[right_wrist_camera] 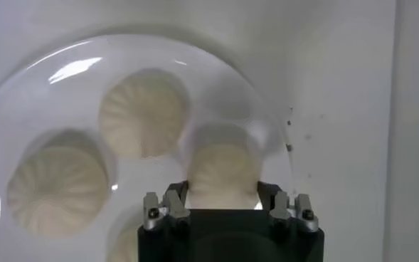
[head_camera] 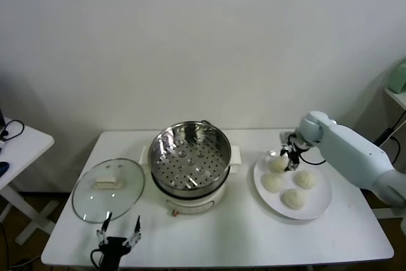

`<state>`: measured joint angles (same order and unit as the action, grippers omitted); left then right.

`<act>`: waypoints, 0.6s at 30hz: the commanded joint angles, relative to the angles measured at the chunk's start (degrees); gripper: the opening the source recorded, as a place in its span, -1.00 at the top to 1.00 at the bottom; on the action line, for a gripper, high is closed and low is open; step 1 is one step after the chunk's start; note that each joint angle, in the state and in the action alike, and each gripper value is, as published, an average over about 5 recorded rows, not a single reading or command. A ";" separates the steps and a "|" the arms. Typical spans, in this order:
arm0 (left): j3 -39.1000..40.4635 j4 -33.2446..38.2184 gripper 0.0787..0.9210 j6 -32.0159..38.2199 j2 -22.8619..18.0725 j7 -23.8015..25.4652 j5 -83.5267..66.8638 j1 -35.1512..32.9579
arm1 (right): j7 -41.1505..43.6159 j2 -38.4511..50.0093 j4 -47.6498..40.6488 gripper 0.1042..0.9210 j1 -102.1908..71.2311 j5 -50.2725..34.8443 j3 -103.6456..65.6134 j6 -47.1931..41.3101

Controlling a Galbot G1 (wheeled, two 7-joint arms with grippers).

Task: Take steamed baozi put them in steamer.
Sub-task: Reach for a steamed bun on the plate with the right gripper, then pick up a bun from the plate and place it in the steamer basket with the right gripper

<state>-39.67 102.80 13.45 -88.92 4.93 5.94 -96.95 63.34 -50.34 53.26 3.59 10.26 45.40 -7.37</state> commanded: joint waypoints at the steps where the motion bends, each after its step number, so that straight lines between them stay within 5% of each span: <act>1: -0.10 0.08 -0.77 0.10 0.07 0.00 -0.06 -0.06 | 0.02 3.03 4.56 -0.37 4.63 -2.98 5.35 0.07; 9: 0.01 0.13 -0.77 0.22 0.04 -0.02 -0.10 0.02 | 0.83 10.55 17.24 -0.36 23.86 -13.66 21.71 2.60; 18: 0.81 0.31 -0.77 0.49 -0.21 -0.12 0.29 -0.32 | -0.54 7.71 24.62 -0.36 36.22 -20.46 27.58 7.68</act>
<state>-39.02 103.10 13.92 -89.06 4.84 6.18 -97.27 63.03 -43.88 71.98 30.08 -5.22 67.04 -1.57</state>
